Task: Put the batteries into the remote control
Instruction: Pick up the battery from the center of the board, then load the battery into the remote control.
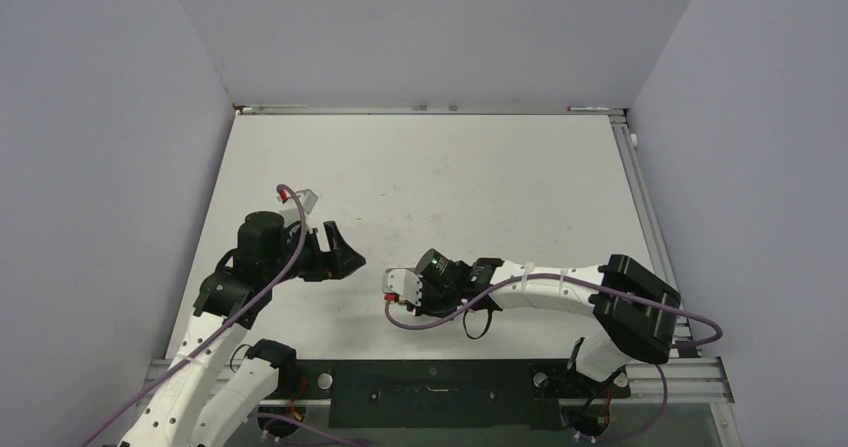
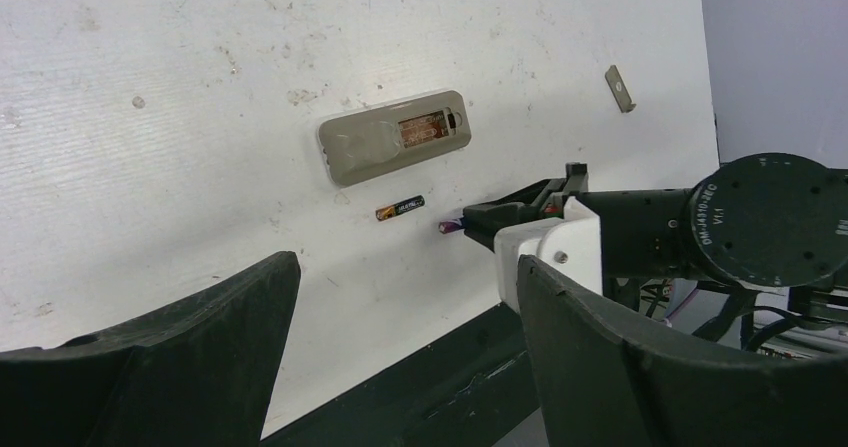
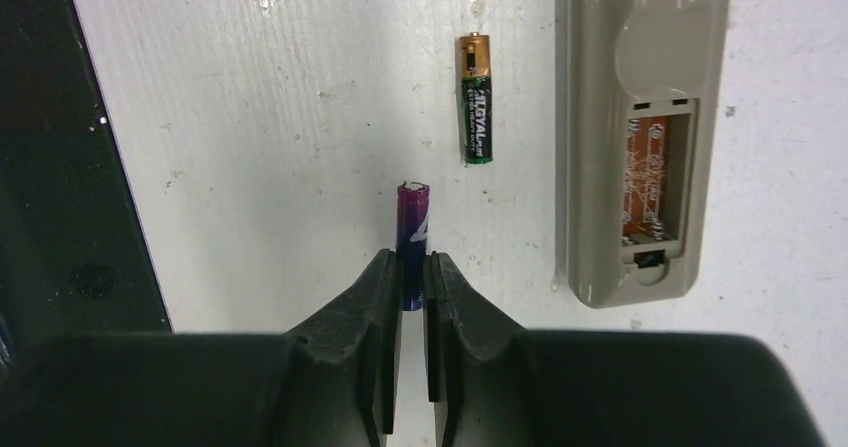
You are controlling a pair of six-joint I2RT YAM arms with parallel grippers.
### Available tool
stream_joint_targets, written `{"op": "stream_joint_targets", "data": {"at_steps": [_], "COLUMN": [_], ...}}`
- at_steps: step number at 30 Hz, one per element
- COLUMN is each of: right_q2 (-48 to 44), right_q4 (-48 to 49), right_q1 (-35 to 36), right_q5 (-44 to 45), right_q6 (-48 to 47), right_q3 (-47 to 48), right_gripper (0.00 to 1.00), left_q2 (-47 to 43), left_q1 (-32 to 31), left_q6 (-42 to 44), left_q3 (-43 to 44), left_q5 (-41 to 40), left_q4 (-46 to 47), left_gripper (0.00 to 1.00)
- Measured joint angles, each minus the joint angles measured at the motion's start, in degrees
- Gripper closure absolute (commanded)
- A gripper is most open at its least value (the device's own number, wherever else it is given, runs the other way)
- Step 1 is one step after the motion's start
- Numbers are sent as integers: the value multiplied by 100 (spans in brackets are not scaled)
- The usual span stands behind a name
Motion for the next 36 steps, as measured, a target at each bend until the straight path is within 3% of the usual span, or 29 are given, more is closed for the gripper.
{"op": "stream_joint_targets", "data": {"at_steps": [15,36], "right_q2": [-518,-98], "right_q4": [-542,-1167], "right_q1": [-90,-555], "right_q5": [470,584], "right_q6": [-219,-946], "right_q3": [173,1187], "right_gripper": [92,91], "left_q2": [321,1381], "left_q1": [0,0], "left_q6": [-26,-802], "left_q3": [-74,-378], "left_q5": [0,125], "left_q4": [44,870], "left_gripper": [24,28]}}
